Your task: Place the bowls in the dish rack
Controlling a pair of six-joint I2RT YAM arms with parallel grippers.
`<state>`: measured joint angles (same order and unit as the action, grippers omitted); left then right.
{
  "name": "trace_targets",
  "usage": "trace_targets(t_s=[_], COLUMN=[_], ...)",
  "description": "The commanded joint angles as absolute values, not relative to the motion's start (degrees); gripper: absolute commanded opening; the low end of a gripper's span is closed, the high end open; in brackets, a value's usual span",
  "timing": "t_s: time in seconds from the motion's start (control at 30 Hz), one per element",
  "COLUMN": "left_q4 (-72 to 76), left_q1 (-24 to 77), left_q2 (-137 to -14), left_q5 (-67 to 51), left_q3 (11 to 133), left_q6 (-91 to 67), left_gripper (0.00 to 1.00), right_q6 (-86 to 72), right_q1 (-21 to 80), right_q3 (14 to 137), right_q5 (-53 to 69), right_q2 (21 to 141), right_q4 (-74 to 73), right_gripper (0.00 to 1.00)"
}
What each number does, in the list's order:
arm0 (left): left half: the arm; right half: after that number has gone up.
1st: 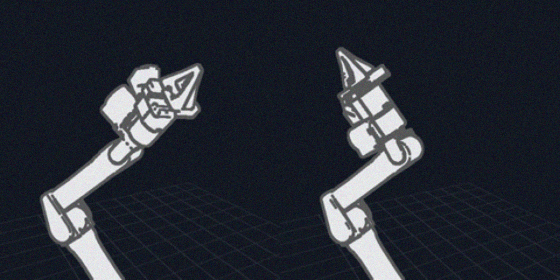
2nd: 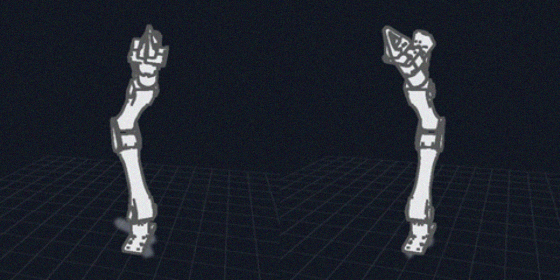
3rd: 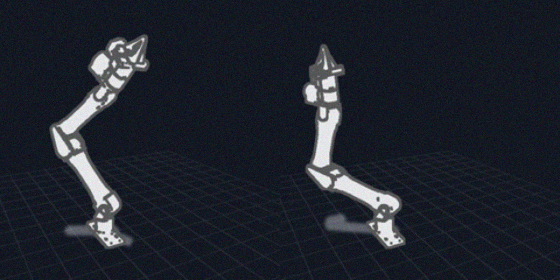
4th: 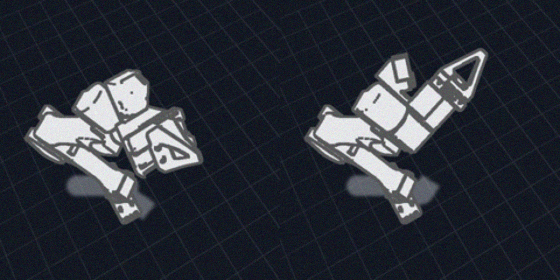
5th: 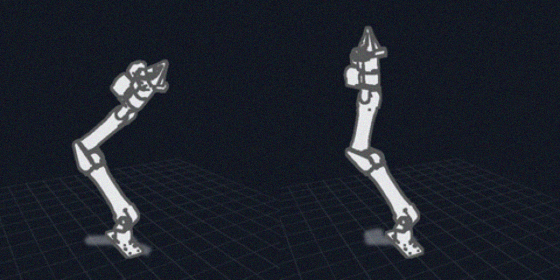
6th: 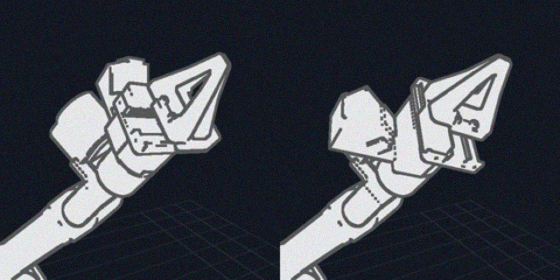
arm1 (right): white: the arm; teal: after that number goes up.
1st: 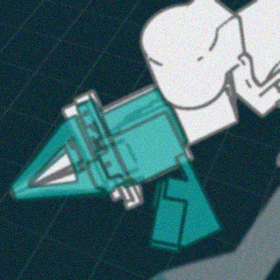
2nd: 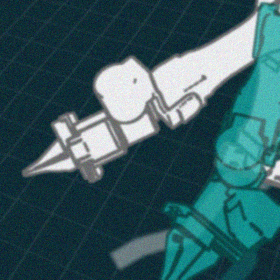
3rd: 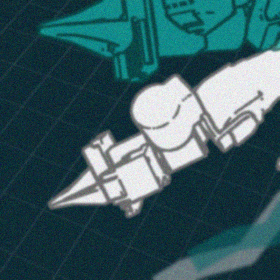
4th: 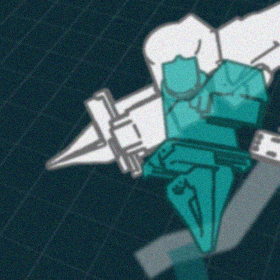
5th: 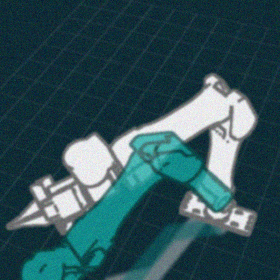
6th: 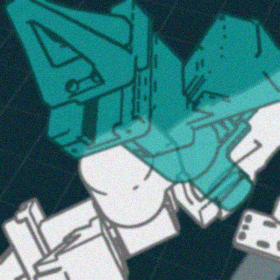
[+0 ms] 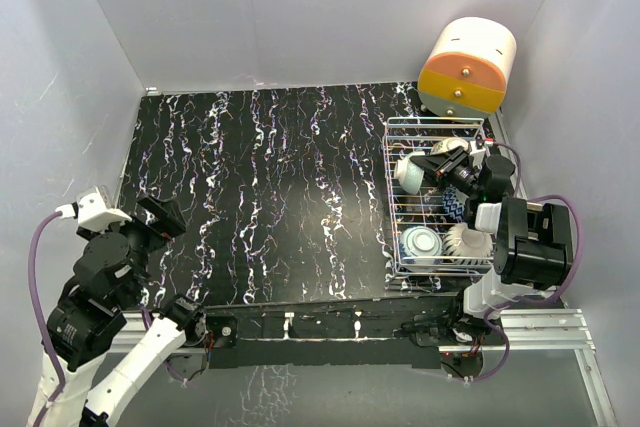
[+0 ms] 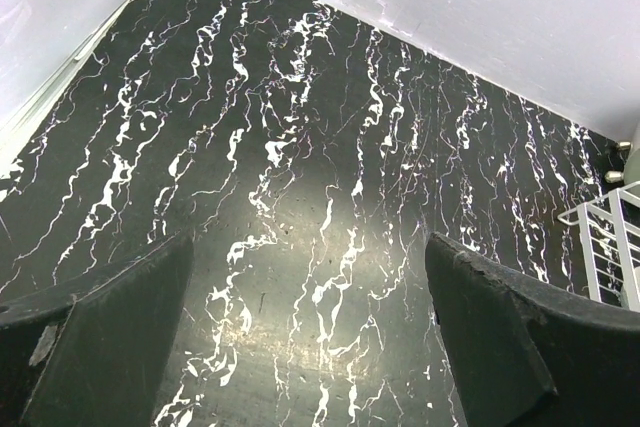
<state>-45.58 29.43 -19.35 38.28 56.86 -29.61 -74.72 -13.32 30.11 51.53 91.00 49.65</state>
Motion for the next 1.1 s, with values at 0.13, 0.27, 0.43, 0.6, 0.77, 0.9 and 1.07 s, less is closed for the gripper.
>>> trace_targets(t_s=[0.13, 0.27, 0.43, 0.6, 0.77, 0.9, 1.07], left_q4=[-43.3, -43.3, -43.4, -43.3, -43.5, -43.5, -43.6], left_q1=[29.6, 29.6, 29.6, 29.6, 29.6, 29.6, 29.6], left_q2=[-21.0, -21.1, -21.4, -21.4, -21.2, -21.2, -21.0], left_q5=[37.3, 37.3, 37.4, 37.2, 37.6, 37.9, 38.0], left_q3=[56.4, 56.8, 57.4, 56.9, 56.9, 57.0, 57.0], left_q6=[-28.7, -28.7, -28.3, -28.4, -28.3, -28.2, -28.3], left_gripper=[0.97, 0.97, 0.97, 0.97, 0.97, 0.97, 0.97], right_q6=[-77.3, -76.0, -71.7, -71.8, -82.3, -86.9, -86.3], right_q1=[-12.8, -12.8, -12.8, -12.9, -12.9, -12.9, -12.6], right_q3=[32.7, 32.3, 32.3, 31.6, 28.2, 29.8, 32.0], right_q5=[52.7, 52.2, 50.1, 50.4, 51.3, 49.3, 45.6], right_q2=[92.9, 94.9, 95.5, 96.5, 97.1, 97.3, 96.7], right_q4=[46.4, 44.5, 37.8, 39.4, 60.3, 71.1, 72.3], right_gripper=[0.2, 0.23, 0.35, 0.33, 0.15, 0.1, 0.08])
